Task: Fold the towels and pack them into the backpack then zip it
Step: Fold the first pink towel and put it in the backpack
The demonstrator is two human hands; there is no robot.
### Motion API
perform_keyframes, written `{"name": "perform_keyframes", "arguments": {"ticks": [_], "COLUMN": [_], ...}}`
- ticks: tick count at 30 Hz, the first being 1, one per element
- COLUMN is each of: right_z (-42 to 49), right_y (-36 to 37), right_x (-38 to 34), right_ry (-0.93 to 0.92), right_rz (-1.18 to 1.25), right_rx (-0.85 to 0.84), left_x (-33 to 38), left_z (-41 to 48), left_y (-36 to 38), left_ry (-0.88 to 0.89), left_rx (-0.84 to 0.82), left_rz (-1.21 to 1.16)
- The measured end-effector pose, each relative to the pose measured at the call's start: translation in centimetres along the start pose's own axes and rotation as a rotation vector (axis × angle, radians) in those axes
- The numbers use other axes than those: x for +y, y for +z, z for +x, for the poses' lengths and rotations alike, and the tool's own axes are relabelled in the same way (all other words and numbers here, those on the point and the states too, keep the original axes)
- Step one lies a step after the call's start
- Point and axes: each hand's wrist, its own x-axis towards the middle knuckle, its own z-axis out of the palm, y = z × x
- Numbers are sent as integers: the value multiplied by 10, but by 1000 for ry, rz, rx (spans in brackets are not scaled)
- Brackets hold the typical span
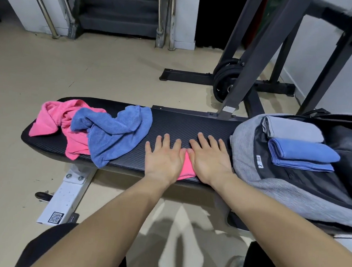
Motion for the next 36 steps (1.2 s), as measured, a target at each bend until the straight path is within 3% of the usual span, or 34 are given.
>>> {"name": "perform_keyframes", "arguments": {"ticks": [5,13,18,23,26,30,36], "right_z": [-16,-48,-85,-119,-134,-147,-145], "right_y": [-10,-65,-127,-148,-139,-120,-98], "right_x": [9,38,109,190,233,260,256], "right_ry": [-118,-160,-66,158,324,474,604], "right_rz": [117,377,641,959,774,381,274], "right_rx": [-15,-102,46,204,262,179,-20], "left_x": [-30,-15,52,156,210,257,265], "left_z": [-11,-33,-31,-18,-15,-21,-25], "left_y": [-7,-54,-100,-109,-103,-82,-46], "left_ry": [141,152,175,219,226,230,229], "left_rx": [-48,57,175,137,58,-123,-184], "left_rz": [-159,-432,-716,-782,-750,-803,-658]}}
